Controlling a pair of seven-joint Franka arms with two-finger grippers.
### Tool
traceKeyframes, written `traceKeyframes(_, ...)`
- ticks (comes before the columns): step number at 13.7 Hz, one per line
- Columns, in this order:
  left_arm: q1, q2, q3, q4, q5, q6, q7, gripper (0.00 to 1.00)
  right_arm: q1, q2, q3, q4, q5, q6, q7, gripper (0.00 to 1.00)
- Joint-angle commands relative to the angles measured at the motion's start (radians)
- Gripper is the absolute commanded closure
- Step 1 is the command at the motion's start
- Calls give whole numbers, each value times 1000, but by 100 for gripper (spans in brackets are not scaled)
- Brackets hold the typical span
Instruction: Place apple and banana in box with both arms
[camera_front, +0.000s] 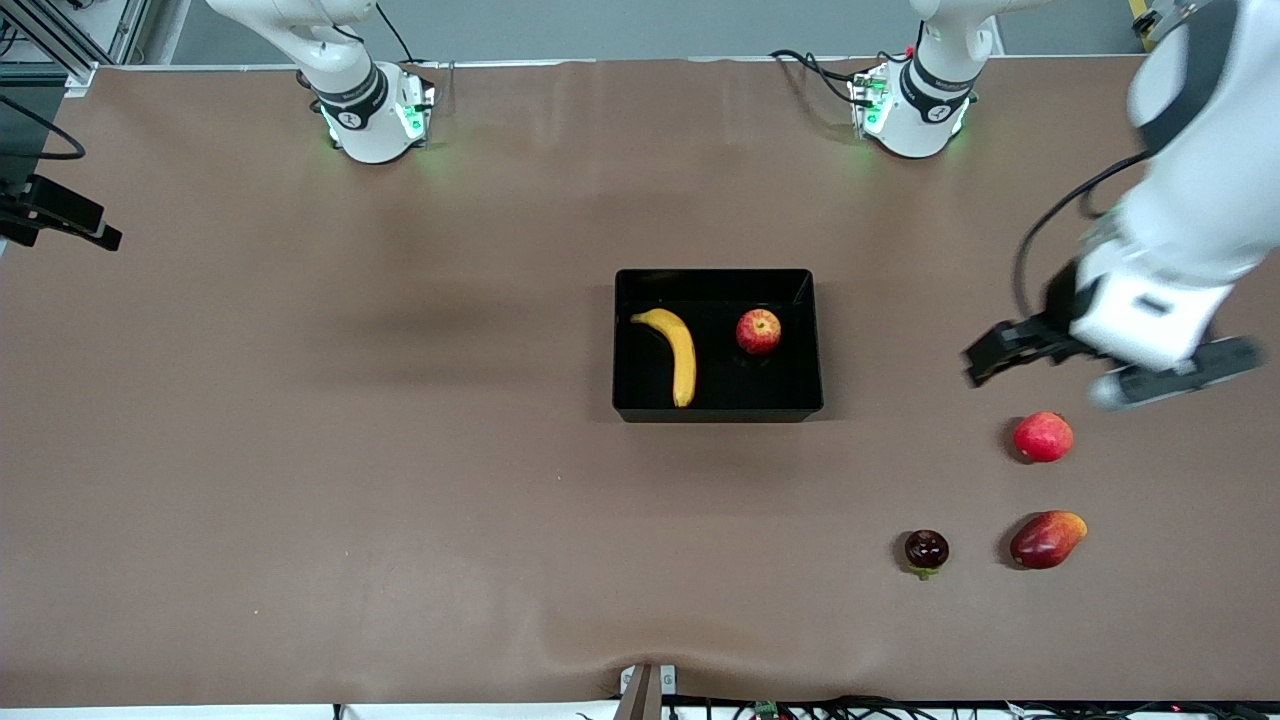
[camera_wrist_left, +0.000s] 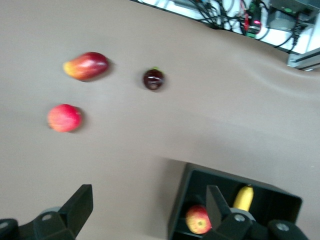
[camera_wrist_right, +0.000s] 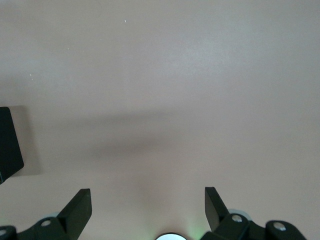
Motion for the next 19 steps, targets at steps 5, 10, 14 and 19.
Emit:
traceKeyframes(5, 93, -141, 13, -45, -24, -159, 209, 0, -14, 4, 5, 19, 0, -8, -4, 0)
traceKeyframes(10, -167, -235, 302, -166, -24, -159, 292, 0, -9, 5, 7, 17, 6, -8, -2, 0)
traceKeyframes(14, -250, -339, 425, -301, -73, -132, 346, 0, -14, 4, 5, 19, 2, -9, -2, 0)
traceKeyframes(19, -244, -356, 422, -299, -84, -127, 369, 0, -9, 5, 8, 27, 12, -6, -1, 0)
